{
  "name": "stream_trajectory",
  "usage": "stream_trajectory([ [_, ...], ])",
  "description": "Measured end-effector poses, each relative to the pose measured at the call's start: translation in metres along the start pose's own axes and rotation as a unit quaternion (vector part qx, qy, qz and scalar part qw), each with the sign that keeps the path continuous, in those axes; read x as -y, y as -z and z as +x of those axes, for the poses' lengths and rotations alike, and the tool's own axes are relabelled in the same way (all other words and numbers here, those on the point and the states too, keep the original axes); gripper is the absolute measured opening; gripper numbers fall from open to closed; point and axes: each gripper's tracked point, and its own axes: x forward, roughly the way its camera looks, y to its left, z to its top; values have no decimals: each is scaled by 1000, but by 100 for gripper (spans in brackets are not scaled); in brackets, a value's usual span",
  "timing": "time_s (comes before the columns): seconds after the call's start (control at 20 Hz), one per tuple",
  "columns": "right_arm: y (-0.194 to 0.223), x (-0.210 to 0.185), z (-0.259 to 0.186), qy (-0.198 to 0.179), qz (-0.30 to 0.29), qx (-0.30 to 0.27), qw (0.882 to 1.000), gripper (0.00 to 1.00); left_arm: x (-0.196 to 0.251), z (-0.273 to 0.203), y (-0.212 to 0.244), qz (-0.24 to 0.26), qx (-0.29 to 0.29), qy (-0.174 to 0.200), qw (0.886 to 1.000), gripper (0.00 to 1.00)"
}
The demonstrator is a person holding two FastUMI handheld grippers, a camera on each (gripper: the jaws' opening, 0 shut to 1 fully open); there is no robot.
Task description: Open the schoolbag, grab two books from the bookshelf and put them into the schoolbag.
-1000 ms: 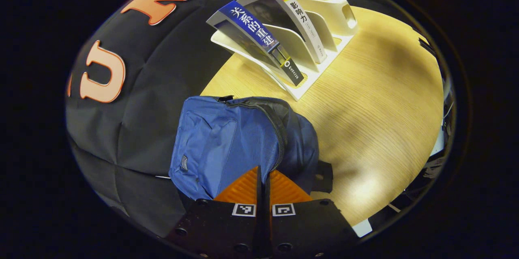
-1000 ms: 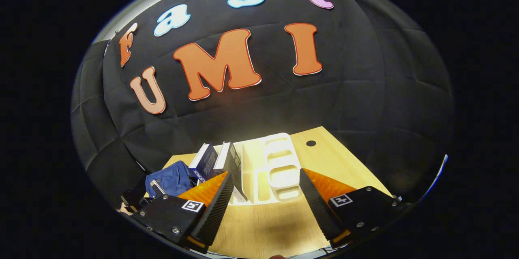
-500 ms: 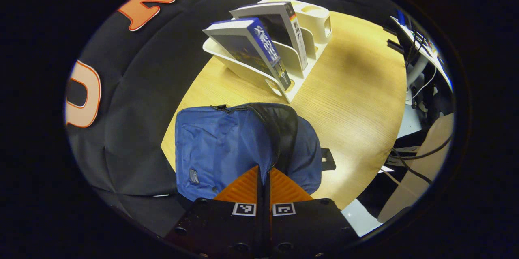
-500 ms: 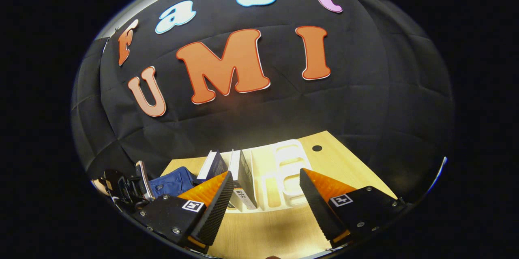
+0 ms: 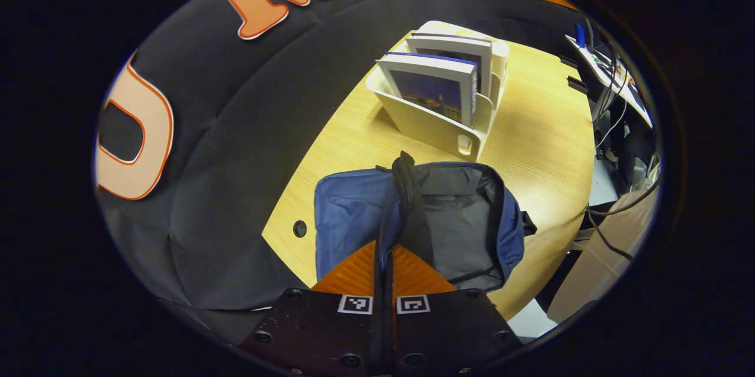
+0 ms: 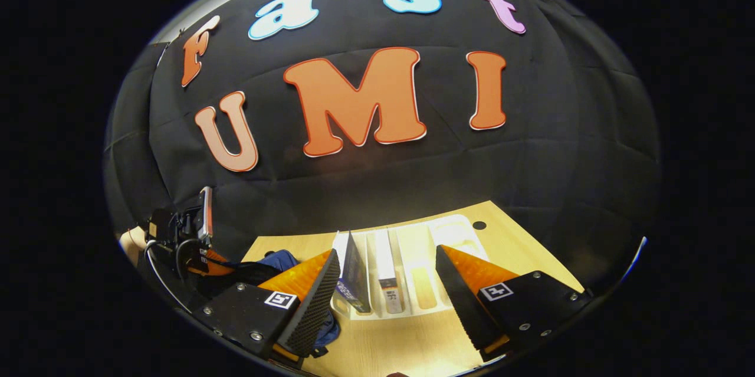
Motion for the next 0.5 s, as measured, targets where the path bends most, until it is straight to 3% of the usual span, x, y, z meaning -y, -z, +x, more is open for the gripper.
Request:
stream_trajectory([
  [0.2,-17,-14,14,34,-47,-9,998,97,-32,16,10,-25,15,6,1000,1],
  [0.4,-13,-45,33,28,-65,-70,995,97,-49,26,16,-52,36,-5,998,1],
  [0.5,-4,-69,49,2,-79,-113,990,97,-50,28,18,-65,45,-5,997,1],
])
